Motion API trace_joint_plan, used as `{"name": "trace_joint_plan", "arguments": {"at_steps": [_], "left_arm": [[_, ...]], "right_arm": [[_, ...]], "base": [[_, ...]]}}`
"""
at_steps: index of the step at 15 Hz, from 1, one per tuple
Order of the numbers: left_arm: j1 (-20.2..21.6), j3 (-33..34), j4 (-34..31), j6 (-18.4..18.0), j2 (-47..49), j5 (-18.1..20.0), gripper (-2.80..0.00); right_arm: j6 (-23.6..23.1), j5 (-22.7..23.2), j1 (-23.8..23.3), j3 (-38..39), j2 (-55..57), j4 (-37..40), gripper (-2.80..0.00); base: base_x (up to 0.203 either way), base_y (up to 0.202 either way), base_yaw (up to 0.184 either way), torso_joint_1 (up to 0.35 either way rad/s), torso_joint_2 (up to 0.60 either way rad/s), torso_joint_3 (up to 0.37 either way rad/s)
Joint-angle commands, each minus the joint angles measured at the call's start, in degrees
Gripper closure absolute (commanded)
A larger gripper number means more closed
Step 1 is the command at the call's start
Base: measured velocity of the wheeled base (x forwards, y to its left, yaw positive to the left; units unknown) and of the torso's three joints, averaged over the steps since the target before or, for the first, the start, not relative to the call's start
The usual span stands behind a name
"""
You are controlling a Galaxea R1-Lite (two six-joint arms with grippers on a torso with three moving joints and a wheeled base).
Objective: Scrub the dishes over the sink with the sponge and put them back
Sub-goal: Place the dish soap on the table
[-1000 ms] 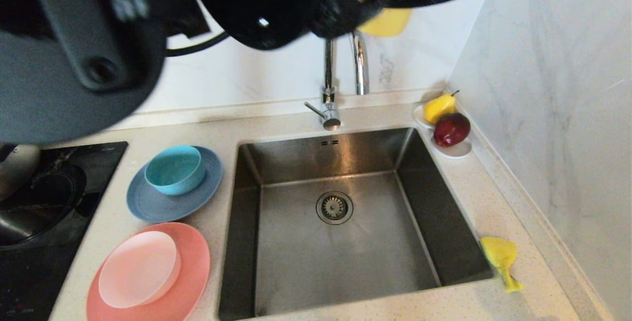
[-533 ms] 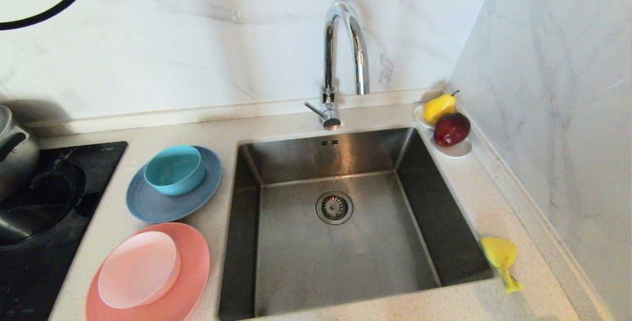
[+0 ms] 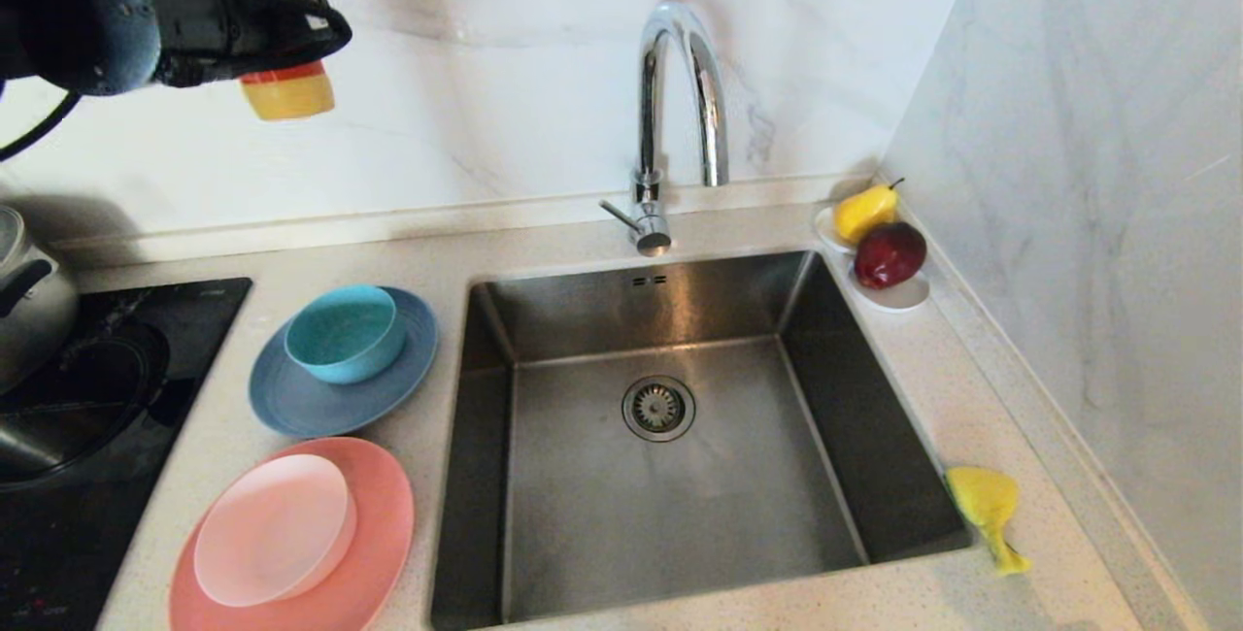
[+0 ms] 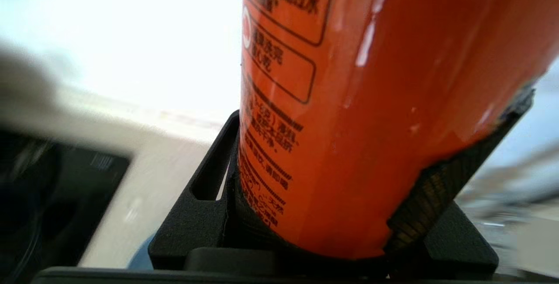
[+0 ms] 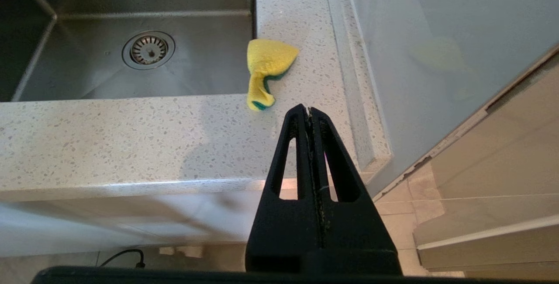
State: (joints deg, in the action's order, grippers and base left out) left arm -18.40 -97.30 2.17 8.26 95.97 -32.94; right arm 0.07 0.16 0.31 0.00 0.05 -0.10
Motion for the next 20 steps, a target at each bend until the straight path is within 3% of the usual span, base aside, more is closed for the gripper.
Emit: {"name": "trace_joint_plan", "arguments": {"at_steps": [1,6,8,14,20], "left_arm": [[2.64,2.74,0.24,2.27,3.61,-1.37,0.0],[2.99,4.65,8.09,7.1,14.73,-14.52,0.0],[2.86,5.03,13.63,7.41,18.67,-16.95,0.0],[3.03,4.67,23.55,6.62,29.25,-17.34,0.0],[3.07,-2.89,26.22,6.22,37.41,-18.12,0.0]], "right_arm": [[0.01,0.02,0.04,0.0,0.04,0.01,0.0],[0.01,0.02,0.04,0.0,0.04,0.01,0.0],[0.01,0.02,0.04,0.0,0.04,0.01,0.0],[0.01,0.02,0.04,0.0,0.04,0.01,0.0],[0.01,0.02,0.04,0.0,0.04,0.01,0.0]], "base": [[0.0,0.0,0.0,0.0,0.0,0.0],[0.0,0.0,0.0,0.0,0.0,0.0],[0.0,0.0,0.0,0.0,0.0,0.0],[0.0,0.0,0.0,0.0,0.0,0.0],[0.0,0.0,0.0,0.0,0.0,0.0]]}}
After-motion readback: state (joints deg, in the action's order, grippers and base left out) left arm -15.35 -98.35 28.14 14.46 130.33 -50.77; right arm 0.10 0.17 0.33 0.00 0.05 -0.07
